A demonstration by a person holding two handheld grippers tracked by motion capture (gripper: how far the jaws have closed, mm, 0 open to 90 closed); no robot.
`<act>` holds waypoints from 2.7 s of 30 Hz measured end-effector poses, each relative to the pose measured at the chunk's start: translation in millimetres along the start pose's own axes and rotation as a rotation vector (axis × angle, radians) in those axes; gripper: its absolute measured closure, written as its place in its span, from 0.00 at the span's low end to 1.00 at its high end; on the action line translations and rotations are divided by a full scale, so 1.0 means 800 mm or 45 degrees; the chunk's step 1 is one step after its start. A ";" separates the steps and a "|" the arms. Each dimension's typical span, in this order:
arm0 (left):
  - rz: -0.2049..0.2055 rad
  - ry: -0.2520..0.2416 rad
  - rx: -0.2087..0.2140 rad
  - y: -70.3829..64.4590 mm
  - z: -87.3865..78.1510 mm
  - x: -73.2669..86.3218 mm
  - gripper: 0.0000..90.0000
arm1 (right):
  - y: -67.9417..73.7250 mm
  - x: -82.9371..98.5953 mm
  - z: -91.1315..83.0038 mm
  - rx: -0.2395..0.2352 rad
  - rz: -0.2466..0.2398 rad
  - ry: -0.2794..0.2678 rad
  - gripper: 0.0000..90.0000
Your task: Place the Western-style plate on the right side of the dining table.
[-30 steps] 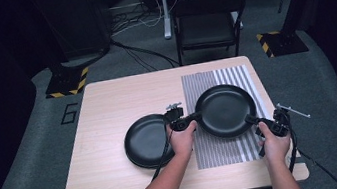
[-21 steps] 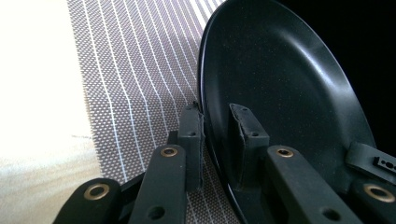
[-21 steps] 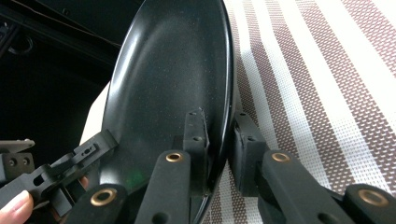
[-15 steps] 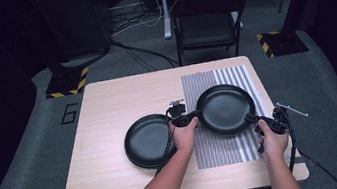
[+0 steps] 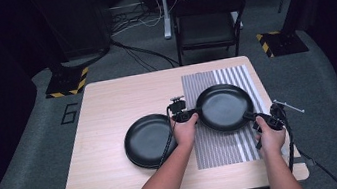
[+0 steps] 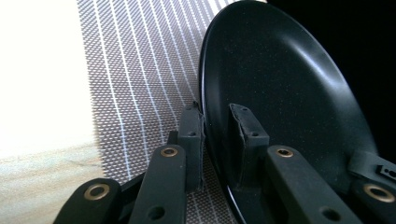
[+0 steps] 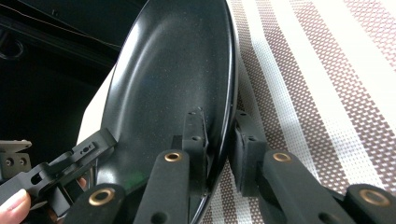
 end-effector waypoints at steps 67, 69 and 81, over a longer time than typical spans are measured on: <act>0.045 0.149 -0.078 0.004 0.008 -0.016 0.65 | 0.001 0.000 0.018 0.286 -0.250 0.143 0.71; 0.056 0.155 -0.073 0.004 0.007 -0.017 0.65 | 0.001 -0.002 0.017 0.284 -0.243 0.129 0.71; 0.093 0.120 -0.040 -0.001 -0.017 -0.023 0.60 | 0.003 -0.011 -0.009 0.285 -0.246 0.068 0.65</act>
Point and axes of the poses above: each handheld gripper's, and its own axes: z roughly forward along the jaws, x roughly out of its underside, y roughly to its left, the point moved 4 cm from there along z, roughly forward along the jaws, and after that the axes turned 14 degrees about -z, right-handed, at the moved point
